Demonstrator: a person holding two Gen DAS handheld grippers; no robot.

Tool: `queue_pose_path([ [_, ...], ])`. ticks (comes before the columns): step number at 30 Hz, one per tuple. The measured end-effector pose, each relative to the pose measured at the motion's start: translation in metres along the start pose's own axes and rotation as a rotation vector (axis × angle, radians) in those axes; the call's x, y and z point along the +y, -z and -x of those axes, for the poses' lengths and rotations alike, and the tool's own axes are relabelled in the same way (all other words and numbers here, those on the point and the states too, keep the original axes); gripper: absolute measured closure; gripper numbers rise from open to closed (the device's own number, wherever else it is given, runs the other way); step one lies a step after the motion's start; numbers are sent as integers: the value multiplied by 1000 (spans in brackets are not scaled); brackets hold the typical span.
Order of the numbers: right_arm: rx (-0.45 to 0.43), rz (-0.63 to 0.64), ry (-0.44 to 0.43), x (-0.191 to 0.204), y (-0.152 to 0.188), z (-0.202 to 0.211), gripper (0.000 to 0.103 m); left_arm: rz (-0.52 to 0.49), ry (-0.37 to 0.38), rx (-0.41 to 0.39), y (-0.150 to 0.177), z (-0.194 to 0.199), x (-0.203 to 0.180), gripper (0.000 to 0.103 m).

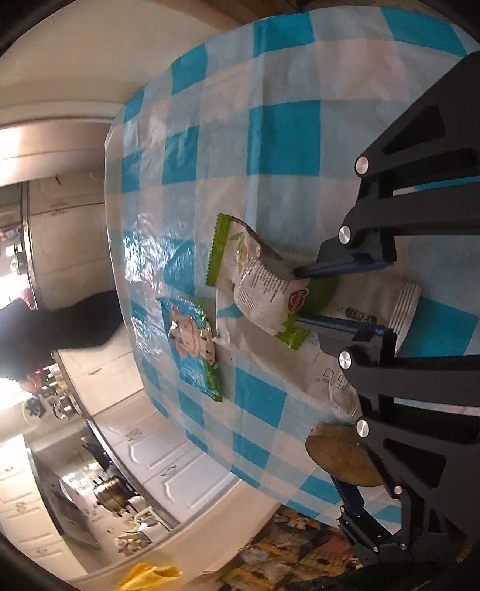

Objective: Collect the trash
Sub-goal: 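Grasp the brown disc with the left tool while the right tool grasps the white-green snack bag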

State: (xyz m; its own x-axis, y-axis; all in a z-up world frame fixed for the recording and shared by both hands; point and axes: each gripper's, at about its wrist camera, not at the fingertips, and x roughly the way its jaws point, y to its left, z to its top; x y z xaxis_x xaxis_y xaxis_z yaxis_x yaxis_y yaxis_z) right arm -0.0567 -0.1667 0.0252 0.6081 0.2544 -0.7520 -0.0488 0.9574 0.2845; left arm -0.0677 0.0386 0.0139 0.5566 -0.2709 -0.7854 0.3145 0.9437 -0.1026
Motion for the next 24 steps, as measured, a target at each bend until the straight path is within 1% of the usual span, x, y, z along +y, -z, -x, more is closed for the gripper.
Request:
queue_pose_path([
  [6,-15,-32,-1,-9,6,15,86,45,-2,-6,-1,6,13,40],
  [9,-6,-37,-4,-11,9,20,87,57,-6,-17,-1,10,18,40],
  [11,-7,-83,9,-18,8,22,86,64,-7,-19,-1,12,21,40],
  [12,0,-115,-9,-23,7,22,79,66,-8,-20,0,13,23,40],
  [13,12,-148,-35,-27,5,20,54,71,-9,-22,1,14,24,40],
  [14,15,-194,-47,-32,3,17,41,72,-9,-23,1,15,24,40],
  [15,7,-220,-50,-36,1,17,30,72,-9,-24,1,16,25,40],
  [19,-38,-217,-69,-27,-13,13,30,73,-11,-31,2,19,25,40],
  [21,-37,-195,-59,-20,-19,7,31,75,-10,-31,1,19,26,40],
  [24,-22,-171,-14,-10,-24,-8,35,78,-14,-33,1,19,27,40],
])
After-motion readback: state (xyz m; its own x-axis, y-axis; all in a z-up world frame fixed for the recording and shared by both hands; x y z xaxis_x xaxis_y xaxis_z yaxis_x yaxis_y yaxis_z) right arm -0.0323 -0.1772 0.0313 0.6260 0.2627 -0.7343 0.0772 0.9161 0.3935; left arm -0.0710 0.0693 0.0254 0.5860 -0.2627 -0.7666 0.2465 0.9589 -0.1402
